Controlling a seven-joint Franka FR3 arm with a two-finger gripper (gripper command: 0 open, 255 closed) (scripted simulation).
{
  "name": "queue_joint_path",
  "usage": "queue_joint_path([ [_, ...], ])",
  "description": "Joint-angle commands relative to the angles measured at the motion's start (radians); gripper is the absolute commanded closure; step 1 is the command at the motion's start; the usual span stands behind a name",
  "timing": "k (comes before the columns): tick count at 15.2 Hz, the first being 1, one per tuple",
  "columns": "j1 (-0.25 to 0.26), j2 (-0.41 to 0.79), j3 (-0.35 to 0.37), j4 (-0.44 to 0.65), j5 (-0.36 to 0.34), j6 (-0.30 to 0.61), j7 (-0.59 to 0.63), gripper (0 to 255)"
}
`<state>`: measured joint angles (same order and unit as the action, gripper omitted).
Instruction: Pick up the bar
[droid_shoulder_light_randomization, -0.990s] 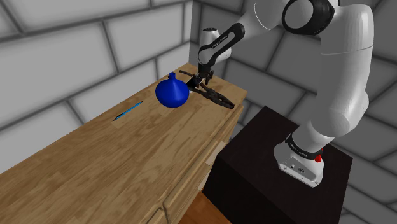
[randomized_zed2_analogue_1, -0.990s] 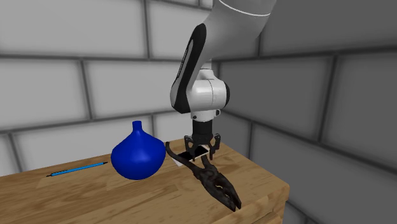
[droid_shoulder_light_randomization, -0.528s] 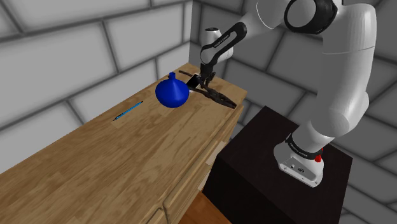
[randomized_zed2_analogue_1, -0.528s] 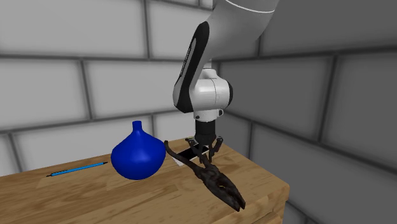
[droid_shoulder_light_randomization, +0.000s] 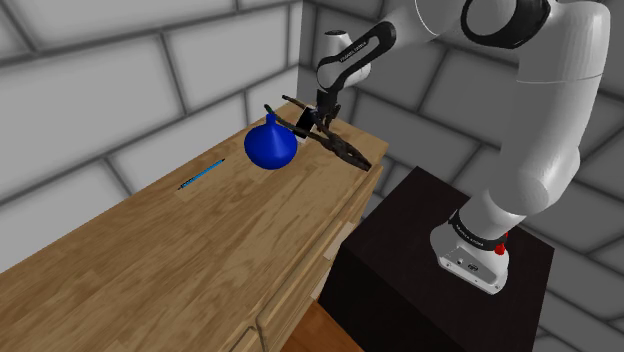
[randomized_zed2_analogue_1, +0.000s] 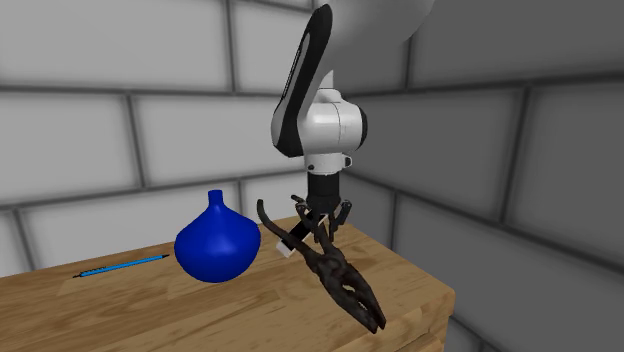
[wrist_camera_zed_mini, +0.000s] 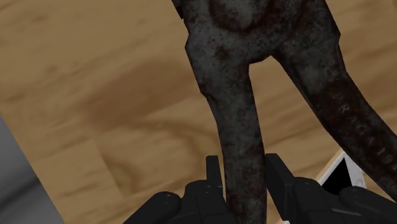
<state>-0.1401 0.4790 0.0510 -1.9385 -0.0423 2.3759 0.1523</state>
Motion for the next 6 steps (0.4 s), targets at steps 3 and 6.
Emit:
queue_joint_path([
  [3, -0.001, -0.039, 0.002, 0.006, 0.003, -0.044, -0.002, 255],
  [6, -0.002, -0.049, 0.002, 0.007, 0.004, -0.056, -0.003, 255],
])
